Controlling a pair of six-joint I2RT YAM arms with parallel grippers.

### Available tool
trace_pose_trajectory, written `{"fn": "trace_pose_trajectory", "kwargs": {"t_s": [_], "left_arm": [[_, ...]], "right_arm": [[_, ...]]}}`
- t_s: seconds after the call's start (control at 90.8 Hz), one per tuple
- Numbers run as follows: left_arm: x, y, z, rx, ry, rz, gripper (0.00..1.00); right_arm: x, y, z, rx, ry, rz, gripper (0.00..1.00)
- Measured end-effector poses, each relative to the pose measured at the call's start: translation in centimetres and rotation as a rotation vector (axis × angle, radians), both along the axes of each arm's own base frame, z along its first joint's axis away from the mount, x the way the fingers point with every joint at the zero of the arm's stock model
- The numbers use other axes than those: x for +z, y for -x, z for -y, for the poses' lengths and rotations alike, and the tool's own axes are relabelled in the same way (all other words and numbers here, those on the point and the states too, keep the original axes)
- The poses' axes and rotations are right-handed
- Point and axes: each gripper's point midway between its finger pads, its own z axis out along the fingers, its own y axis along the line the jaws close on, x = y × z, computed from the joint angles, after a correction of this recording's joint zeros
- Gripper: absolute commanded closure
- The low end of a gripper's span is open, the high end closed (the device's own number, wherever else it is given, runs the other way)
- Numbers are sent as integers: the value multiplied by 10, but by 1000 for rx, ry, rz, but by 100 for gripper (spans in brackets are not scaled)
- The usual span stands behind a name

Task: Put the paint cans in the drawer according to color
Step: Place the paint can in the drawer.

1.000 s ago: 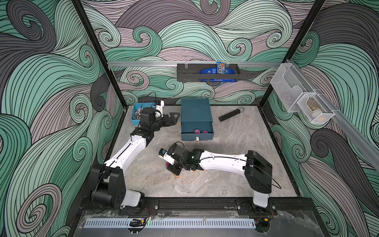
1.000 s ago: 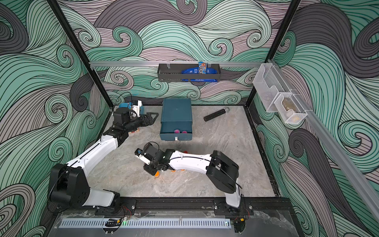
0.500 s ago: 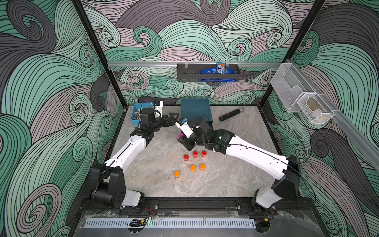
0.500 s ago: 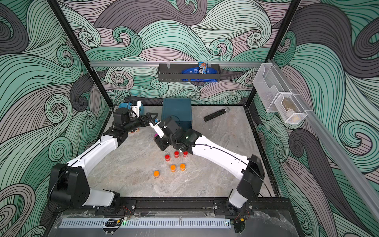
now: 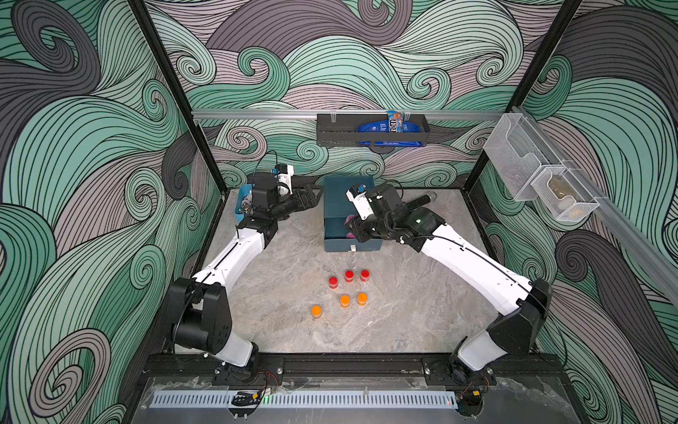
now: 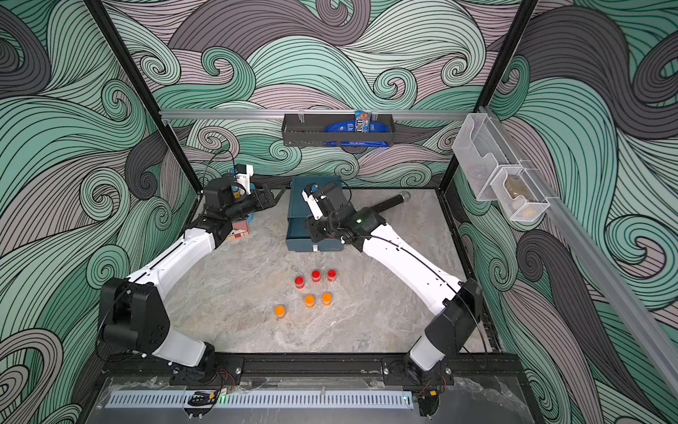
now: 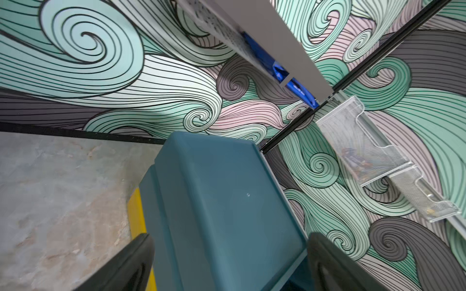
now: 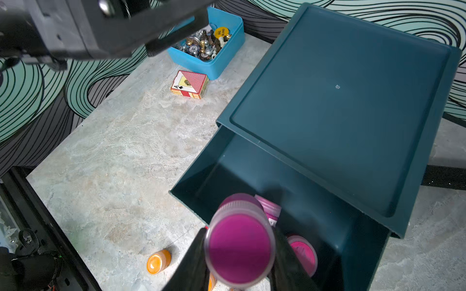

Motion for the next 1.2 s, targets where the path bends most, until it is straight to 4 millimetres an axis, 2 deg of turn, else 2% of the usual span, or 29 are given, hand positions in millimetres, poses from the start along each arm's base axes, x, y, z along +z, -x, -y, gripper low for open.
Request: {"fn": "trace_pose_trajectory", "kwargs": {"t_s": [0.132,0.264,0.418,0.451,0.506,0.572,0.738,0.782,0.859,0.958,1.057,1.123,1.167,1.2], "left_arm": [[-1,5,22,-63,10,4,2],[-21,5,40,-108,5,-37,3],[-40,0,48,-120,-2,-72,3],[-42,0,48,-120,-2,-74,3],[-44,-1,48,-120,-3,-77,3],[-47,-3,49,-121,-4,-79,3],[-50,-4,50,-121,-6,-86,4],[-50,-4,49,-121,-6,-85,3],[-51,-4,49,-121,-7,-85,3],[-51,-4,49,-121,-7,-84,3],[-53,-3,49,-122,-8,-86,4],[-57,-2,49,-122,-9,-92,4],[-60,-1,49,-122,-10,-98,4],[-61,-1,49,-122,-11,-102,4]], "right_arm": [[-23,-2,4,-4,39,-41,83],[-51,-9,13,-26,93,-91,82],[-58,-19,19,-55,112,-87,81],[-59,-20,20,-59,116,-84,77],[-59,-21,21,-64,122,-81,63],[-60,-22,22,-66,127,-77,56],[-58,-24,24,-76,132,-67,24],[-57,-24,25,-81,129,-66,19],[-52,-23,27,-87,122,-62,17],[-35,-20,30,-94,101,-41,17],[-4,-17,36,-117,48,13,26],[19,-13,44,-145,8,54,38],[32,-11,52,-166,-18,75,57],[40,-10,58,-186,-37,90,65]]}}
